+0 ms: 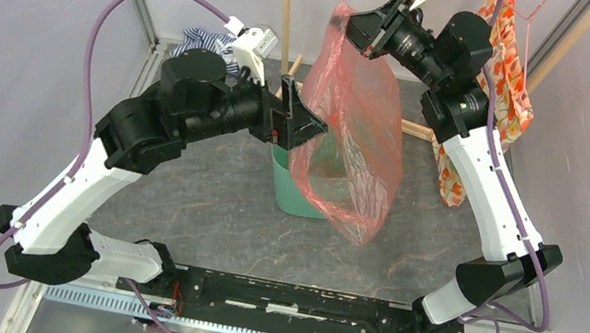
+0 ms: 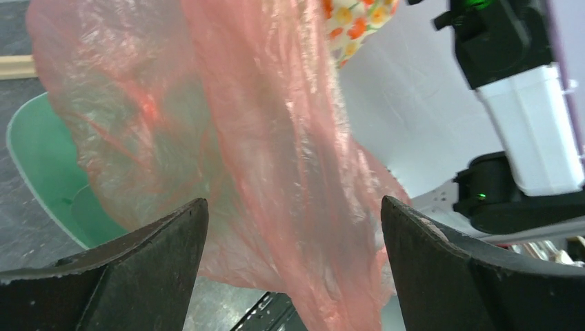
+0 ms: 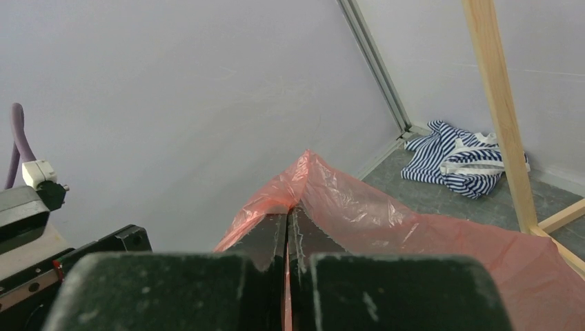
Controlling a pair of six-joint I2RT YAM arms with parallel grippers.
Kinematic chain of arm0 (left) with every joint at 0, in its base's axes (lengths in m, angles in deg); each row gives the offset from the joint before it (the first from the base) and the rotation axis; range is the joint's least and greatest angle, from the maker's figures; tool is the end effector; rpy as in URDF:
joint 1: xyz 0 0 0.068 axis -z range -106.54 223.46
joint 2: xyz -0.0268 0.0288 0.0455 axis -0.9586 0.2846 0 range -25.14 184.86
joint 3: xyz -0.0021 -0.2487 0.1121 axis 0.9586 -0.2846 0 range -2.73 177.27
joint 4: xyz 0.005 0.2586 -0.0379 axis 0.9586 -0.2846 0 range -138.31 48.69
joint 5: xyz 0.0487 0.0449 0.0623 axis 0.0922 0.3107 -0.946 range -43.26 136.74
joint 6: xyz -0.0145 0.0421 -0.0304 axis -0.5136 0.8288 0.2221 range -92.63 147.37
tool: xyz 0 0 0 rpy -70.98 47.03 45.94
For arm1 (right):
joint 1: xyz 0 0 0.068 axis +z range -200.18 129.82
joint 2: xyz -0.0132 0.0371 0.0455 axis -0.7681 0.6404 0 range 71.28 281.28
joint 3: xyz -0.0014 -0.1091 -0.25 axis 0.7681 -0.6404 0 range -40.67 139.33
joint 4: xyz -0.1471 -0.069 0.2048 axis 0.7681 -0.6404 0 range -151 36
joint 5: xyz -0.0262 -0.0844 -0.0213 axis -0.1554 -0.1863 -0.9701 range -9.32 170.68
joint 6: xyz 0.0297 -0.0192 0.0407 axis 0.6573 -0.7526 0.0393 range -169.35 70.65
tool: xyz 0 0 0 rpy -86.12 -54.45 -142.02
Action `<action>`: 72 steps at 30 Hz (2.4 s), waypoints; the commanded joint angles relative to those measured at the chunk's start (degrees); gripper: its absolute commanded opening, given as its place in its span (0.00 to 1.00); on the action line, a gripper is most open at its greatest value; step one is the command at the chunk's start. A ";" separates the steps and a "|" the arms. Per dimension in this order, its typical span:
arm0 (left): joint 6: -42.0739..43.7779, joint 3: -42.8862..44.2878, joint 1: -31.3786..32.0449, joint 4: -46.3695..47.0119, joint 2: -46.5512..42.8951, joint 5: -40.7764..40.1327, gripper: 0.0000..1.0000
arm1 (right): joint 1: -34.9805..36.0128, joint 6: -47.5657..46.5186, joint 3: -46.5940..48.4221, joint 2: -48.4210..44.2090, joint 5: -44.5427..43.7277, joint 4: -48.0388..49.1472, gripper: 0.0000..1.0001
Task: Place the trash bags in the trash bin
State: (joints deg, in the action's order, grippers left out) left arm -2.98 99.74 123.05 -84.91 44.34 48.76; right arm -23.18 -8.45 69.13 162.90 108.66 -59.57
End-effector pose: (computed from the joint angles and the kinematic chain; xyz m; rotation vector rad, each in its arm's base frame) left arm 0.1338 -0.1591 0.5243 0.3407 1.8452 -1.0259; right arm 0.2993 0.1712 0.5337 -0.2703 1.4832 1.3012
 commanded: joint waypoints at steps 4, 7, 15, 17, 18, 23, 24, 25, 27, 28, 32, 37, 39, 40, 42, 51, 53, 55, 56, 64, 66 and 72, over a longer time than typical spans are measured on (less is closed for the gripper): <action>4.62 2.24 2.08 -2.33 1.16 -10.89 0.87 | 0.61 -2.08 0.57 -0.22 -1.18 -0.60 0.00; 4.71 1.88 2.10 -1.64 1.07 -12.36 0.65 | 0.73 -2.48 0.50 -0.46 -1.26 -1.12 0.00; 4.62 0.44 2.10 -0.51 0.80 -16.14 0.02 | 0.82 -3.29 -1.08 -2.49 -0.57 -1.47 0.19; 3.63 0.19 2.09 -1.01 0.52 -20.18 0.02 | 0.85 -3.88 -1.81 -3.53 -0.15 -1.53 0.38; 3.56 0.37 2.05 -1.47 0.42 -22.19 0.02 | 0.84 -4.17 -2.15 -4.07 0.06 -1.63 0.47; 4.01 2.19 1.39 -4.40 1.21 -28.14 0.02 | 0.85 -6.94 -3.19 -7.51 1.03 -3.39 0.82; 4.17 2.06 1.05 -4.58 1.23 -28.42 0.02 | 0.85 -8.34 -3.23 -8.20 0.74 -4.34 0.86; 4.38 1.84 0.66 -4.63 1.20 -28.43 0.02 | 0.81 -9.67 -3.42 -9.06 0.44 -5.59 0.90; 4.57 1.41 -0.21 -4.88 1.11 -28.20 0.02 | 0.84 -12.30 -3.70 -10.87 -0.18 -7.84 0.98; 4.67 1.11 -0.65 -4.98 1.04 -28.07 0.02 | 0.86 -13.42 -3.79 -11.83 -0.83 -9.16 0.98; 4.92 -0.70 -4.54 -4.94 0.15 -25.51 0.02 | 0.82 -20.54 -3.89 -15.71 -6.66 -16.32 0.98; 5.53 -2.59 -7.79 -4.79 -1.07 -23.06 0.02 | -0.03 -28.22 -7.01 -19.34 -20.06 -26.69 0.98; 5.64 -3.11 -8.74 -4.88 -1.45 -22.59 0.02 | -1.77 -28.85 -10.19 -20.41 -24.40 -28.47 0.98; 5.69 -3.36 -9.06 -4.89 -1.83 -22.33 0.02 | -2.74 -28.88 -12.65 -20.99 -26.05 -28.47 0.96; 5.80 -3.87 -9.39 -4.97 -2.72 -22.15 0.02 | -4.77 -28.33 -16.60 -21.96 -27.57 -28.09 0.93; 6.68 -4.56 -9.94 -6.19 -3.99 -21.39 0.02 | -9.25 -21.18 -30.12 -22.27 -20.51 -17.77 0.96; 6.79 -4.52 -10.02 -6.24 -3.92 -21.00 0.02 | -9.66 -19.61 -32.62 -22.32 -19.24 -15.38 0.97; 6.74 -4.49 -10.03 -6.23 -3.75 -20.47 0.02 | -9.79 -18.09 -34.91 -22.42 -16.68 -12.80 0.96; 6.71 -4.48 -10.03 -6.04 -3.67 -20.21 0.02 | -9.79 -17.15 -35.90 -22.52 -15.09 -11.05 0.93; 6.88 -2.46 -10.10 -5.19 -1.87 -18.48 0.02 | -8.89 -13.98 -37.25 -22.12 -7.83 -7.88 0.32; 6.88 -2.00 -10.04 -4.74 -1.44 -18.31 0.02 | -7.18 -14.36 -36.32 -21.95 -7.95 -8.34 0.19; 7.23 0.67 -10.04 -3.90 0.31 -17.63 0.02 | 1.86 -17.74 -34.65 -19.45 -13.92 -11.98 0.03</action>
State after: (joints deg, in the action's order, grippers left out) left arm 1.02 96.77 113.28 -91.75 44.01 30.10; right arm -25.71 -23.97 32.15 141.96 97.34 -71.37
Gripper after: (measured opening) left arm 0.028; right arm 0.053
